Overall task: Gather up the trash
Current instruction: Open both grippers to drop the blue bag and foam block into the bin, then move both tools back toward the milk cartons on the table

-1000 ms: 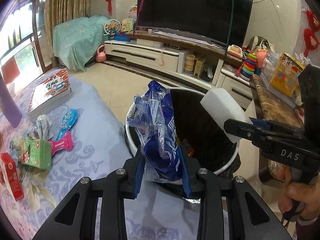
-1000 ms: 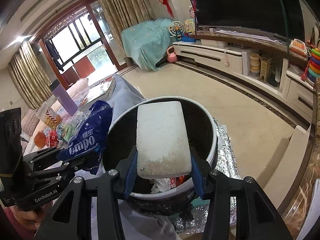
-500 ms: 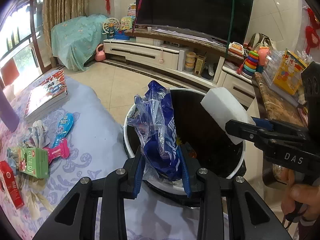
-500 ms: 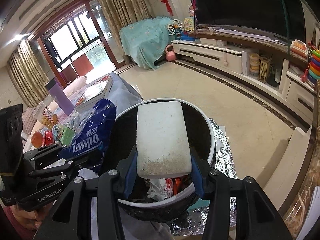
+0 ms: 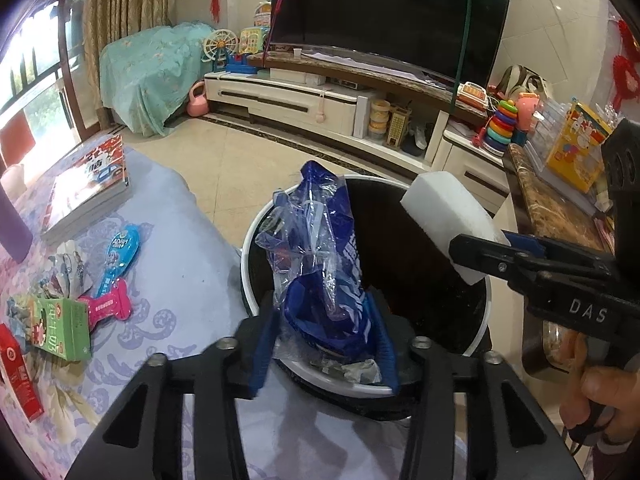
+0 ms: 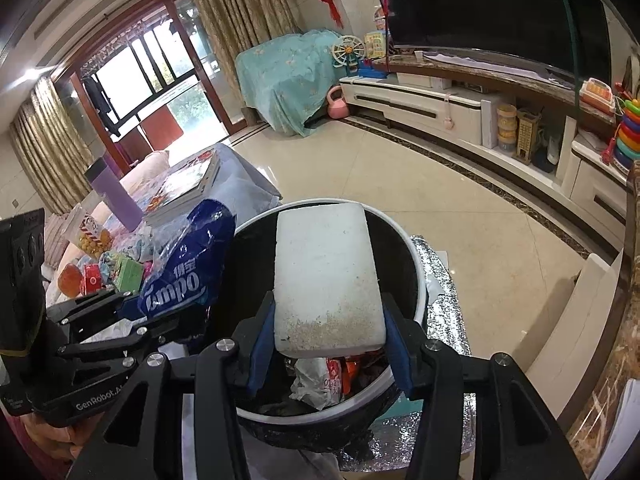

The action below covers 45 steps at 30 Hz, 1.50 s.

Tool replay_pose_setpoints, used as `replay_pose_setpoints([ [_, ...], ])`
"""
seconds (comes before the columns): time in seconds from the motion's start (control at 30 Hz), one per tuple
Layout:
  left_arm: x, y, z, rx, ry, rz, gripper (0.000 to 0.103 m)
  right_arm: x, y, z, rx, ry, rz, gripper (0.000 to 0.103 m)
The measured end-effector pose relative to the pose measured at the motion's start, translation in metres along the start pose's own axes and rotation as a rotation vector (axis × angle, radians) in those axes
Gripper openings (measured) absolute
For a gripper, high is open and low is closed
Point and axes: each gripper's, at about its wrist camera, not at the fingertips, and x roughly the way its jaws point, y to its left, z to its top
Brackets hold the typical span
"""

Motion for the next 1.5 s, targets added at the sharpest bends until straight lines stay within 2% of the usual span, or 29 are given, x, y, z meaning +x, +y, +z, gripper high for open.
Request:
replay_pose_setpoints([
  [0.1, -0.003, 0.003, -0.001, -0.012, -0.009, -0.014, 0.049, -0.002, -0.005, 0.001, 0.02, -0.005, 0.001, 0.053],
  [0.17, -0.006, 0.006, -0.004, -0.022, -0.021, -0.019, 0.055, -0.003, -0.007, 0.0, 0.032, -0.004, 0.011, 0.062],
  [0.23, -0.008, 0.009, -0.007, -0.031, -0.031, -0.025, 0.057, -0.003, -0.006, -0.001, 0.04, -0.005, 0.021, 0.07],
  [0.43, -0.025, 0.024, -0.023, -0.061, -0.062, -0.021, 0.058, -0.007, -0.002, -0.007, 0.057, -0.015, 0.024, 0.07],
  [0.53, -0.037, 0.036, -0.038, -0.091, -0.076, -0.008, 0.061, -0.014, 0.006, -0.009, 0.052, -0.034, 0.028, 0.071],
  [0.67, -0.052, 0.055, -0.065, -0.143, -0.081, 0.022, 0.061, -0.02, 0.022, -0.015, 0.04, -0.058, 0.045, 0.083],
  [0.83, -0.077, 0.078, -0.102, -0.205, -0.085, 0.079, 0.061, -0.021, 0.052, -0.027, 0.015, -0.061, 0.092, 0.089],
  [1.17, -0.127, 0.127, -0.16, -0.297, -0.082, 0.202, 0.061, 0.006, 0.127, -0.053, -0.099, 0.005, 0.182, 0.09],
  [1.3, -0.14, 0.148, -0.173, -0.341, -0.074, 0.241, 0.062, 0.024, 0.155, -0.063, -0.159, 0.05, 0.212, 0.09],
  [1.5, -0.148, 0.176, -0.18, -0.368, -0.07, 0.281, 0.065, 0.042, 0.185, -0.069, -0.255, 0.07, 0.233, 0.09],
])
